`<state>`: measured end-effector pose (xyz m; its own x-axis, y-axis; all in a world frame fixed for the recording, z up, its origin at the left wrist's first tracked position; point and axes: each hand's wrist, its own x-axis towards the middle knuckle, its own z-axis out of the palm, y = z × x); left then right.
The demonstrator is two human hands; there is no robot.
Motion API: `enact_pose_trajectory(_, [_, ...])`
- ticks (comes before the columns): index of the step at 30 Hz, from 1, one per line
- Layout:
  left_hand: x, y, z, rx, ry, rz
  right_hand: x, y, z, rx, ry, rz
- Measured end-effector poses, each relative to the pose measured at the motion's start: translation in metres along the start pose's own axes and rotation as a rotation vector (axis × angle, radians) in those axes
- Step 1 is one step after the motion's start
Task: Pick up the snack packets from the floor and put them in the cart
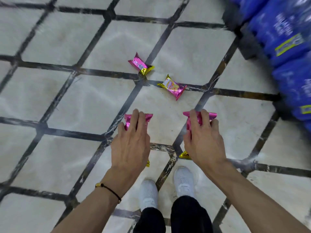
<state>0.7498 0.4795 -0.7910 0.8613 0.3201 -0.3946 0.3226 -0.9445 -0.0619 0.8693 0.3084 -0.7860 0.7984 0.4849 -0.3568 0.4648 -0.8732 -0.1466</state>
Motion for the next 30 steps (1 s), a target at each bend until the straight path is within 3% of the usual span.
enact_pose_trajectory(13, [-0.102, -0.034, -0.324, -0.187, 0.297, -0.268, -0.073, -0.075, -0.328, 0.038, 0.196, -0.111])
enact_pose_trajectory(22, [-0.195, -0.036, -0.458, -0.211, 0.321, -0.187, -0.161, -0.061, -0.488, -0.046, 0.276, -0.123])
enact_pose_trajectory(30, [-0.250, -0.017, -0.572, -0.182, 0.539, -0.087, -0.235, -0.036, -0.562, -0.010, 0.375, -0.047])
